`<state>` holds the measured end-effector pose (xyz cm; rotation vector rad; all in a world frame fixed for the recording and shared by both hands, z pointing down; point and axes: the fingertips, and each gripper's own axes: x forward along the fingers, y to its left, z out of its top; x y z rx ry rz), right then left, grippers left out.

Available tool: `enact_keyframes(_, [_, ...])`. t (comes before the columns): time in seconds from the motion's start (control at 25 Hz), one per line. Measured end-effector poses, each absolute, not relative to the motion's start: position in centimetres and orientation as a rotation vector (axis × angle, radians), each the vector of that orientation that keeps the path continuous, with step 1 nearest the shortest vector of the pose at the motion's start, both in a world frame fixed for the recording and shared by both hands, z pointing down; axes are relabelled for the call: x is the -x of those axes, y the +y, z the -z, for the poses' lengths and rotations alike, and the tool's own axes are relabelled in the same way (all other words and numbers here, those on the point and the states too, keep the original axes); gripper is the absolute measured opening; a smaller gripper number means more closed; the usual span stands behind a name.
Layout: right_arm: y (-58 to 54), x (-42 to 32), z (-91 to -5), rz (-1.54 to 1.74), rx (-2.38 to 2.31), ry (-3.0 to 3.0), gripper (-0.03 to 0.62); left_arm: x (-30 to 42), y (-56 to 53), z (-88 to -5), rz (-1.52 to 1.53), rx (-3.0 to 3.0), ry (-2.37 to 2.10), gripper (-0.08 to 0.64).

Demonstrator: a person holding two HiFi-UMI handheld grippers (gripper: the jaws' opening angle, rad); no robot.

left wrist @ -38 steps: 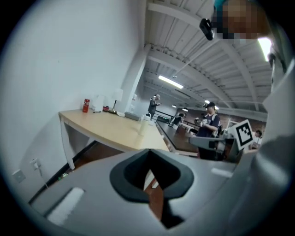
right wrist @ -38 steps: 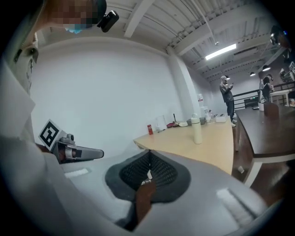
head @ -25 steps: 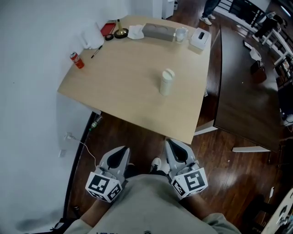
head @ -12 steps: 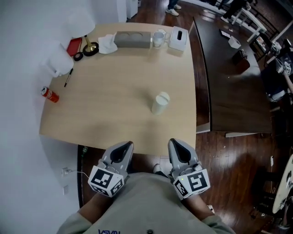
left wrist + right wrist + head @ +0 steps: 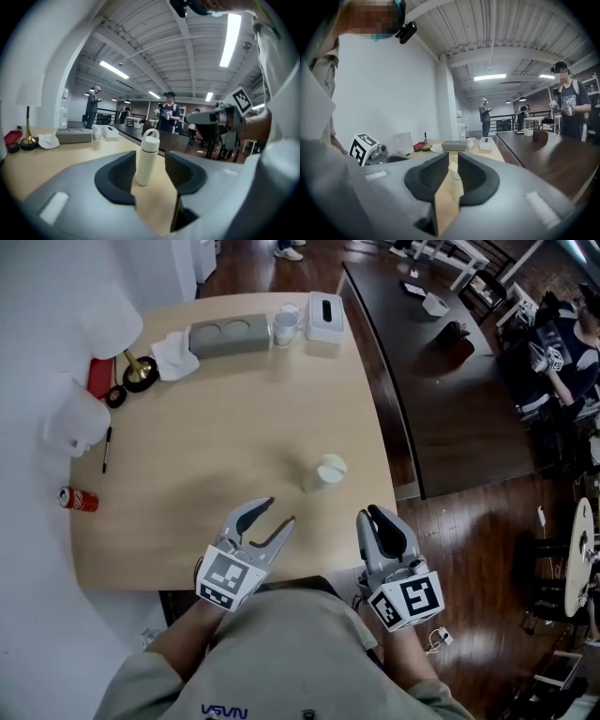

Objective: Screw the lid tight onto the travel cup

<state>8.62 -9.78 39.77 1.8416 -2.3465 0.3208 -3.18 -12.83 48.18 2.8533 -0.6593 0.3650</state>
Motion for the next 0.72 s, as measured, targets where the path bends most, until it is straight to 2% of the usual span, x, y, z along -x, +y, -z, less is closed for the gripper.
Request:
enact_keyframes(0.16, [-11.5,-10.1,-40.6,-0.334,-1.841,-2.323,0.049,0.3,-14.3,-51.2,-0.432,-2.875,-0.573,0.212])
enact_keyframes(0.32, [-13.0,-11.2,-41.3,-0.349,-1.811,-2.322,0.049,-2.5,-15.6,-54.2,-0.486,-2.858,-0.521,0.308])
enact_keyframes(0.44, [-14.2,-11.9,-42.6,-0.362,-1.772,-2.315,0.067,-4.5,-16.6,-55.9,-0.492,-2.837,-0.478,0.343])
enact_keyframes(0.72, [-14.9,-14.0,-46.8,-0.464,-1.723,-2.245,0.069,-8.3,-17.6,-58.3,-0.539,-2.831,-0.412,0.365])
